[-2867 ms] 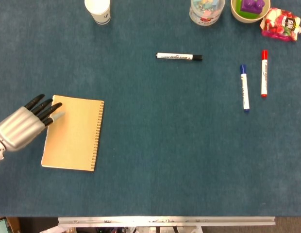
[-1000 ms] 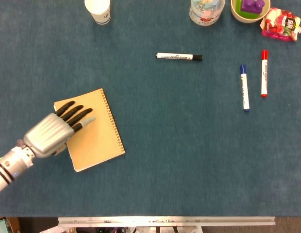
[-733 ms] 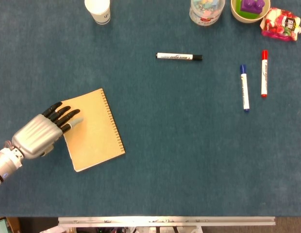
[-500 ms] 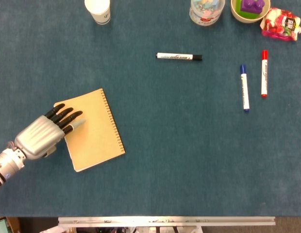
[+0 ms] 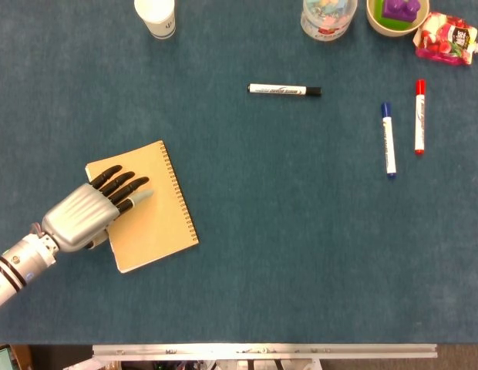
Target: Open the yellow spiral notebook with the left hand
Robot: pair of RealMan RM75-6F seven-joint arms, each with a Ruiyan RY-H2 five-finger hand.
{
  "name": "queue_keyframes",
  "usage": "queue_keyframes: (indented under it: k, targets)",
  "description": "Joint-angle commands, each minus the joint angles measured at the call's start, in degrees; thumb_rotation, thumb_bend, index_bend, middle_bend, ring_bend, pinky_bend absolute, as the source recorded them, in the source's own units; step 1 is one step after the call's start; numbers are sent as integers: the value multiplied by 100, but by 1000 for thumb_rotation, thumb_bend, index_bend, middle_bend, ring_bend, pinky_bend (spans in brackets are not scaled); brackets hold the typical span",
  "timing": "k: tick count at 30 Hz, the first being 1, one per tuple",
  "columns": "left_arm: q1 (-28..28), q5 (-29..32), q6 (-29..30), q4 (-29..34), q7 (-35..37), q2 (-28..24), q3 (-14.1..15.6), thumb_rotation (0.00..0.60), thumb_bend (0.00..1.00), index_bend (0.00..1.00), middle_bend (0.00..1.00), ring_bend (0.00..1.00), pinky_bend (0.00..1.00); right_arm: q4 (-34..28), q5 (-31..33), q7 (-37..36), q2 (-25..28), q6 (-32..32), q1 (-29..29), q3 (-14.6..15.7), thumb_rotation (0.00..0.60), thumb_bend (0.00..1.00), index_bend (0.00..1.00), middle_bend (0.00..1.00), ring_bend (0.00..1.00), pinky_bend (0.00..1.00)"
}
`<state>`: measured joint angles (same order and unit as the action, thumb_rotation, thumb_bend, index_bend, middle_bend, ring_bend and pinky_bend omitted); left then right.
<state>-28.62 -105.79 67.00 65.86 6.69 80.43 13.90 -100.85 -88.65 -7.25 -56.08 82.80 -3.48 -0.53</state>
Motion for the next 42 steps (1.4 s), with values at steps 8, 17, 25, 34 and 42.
queue_keyframes:
  k: [8, 17, 25, 34, 42]
  targets:
    - [-51, 52, -99, -92, 14, 130, -16, 600, 230, 0, 0, 0, 0, 26, 21, -27, 3, 25, 28, 1, 600, 394, 363, 323, 222, 291]
    - [-61, 56, -112, -80, -13, 46, 39, 600, 230, 0, 0, 0, 0, 25, 40, -31, 23, 46, 47, -7, 600, 394, 363, 323, 222, 291]
    - [36, 64, -15, -67, -12, -118, 133, 600, 230, 0, 0, 0, 0, 41, 42, -25, -25, -16, 14, -12, 600, 394, 363, 323, 222, 291]
    - [29, 73, -49, -98, 58, -9, 115, 600, 230, 0, 0, 0, 0, 18, 38, 2, -15, 2, 20, -15, 600, 395, 363, 323, 222, 291]
    - [-76, 141, -132, -59, 243, 140, 2, 600, 230, 0, 0, 0, 0, 36, 43, -27, -5, 39, 46, -16, 600, 394, 363, 323, 221, 291]
